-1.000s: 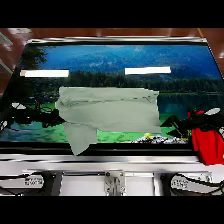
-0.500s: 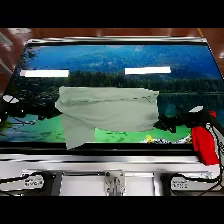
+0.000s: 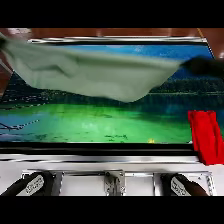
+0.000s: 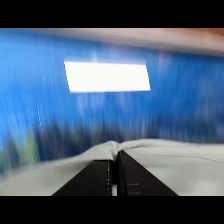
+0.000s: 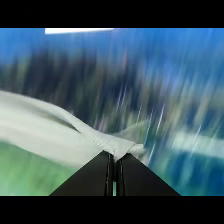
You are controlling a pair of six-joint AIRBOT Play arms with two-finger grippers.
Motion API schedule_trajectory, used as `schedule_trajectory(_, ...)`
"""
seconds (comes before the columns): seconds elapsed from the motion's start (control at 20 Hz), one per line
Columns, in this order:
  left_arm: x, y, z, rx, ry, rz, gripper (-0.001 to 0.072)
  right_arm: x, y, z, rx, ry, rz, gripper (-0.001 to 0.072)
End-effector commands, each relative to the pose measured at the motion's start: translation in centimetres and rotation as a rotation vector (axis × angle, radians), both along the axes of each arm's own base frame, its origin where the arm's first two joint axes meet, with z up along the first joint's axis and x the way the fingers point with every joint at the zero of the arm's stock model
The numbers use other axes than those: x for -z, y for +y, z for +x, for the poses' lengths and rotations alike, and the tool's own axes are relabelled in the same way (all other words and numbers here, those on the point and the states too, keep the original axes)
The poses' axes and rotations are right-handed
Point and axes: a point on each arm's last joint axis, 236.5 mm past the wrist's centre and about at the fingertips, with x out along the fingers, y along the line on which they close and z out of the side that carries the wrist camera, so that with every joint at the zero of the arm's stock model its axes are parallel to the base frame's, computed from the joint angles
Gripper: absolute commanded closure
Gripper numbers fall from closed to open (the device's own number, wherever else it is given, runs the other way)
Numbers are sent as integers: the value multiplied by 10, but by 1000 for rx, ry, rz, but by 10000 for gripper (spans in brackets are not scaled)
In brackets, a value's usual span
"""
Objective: Fold the shirts.
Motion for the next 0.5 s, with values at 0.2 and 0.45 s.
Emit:
schedule_trajectory(0.2, -214, -39, -244, -161, -705, 171, 668, -265, -14, -218, 362, -761, -270, 652)
schedule_trajectory(0.45, -155, -29, -258, -233, -462, 256, 667, -218, -11, -256, 374, -581, -329, 651)
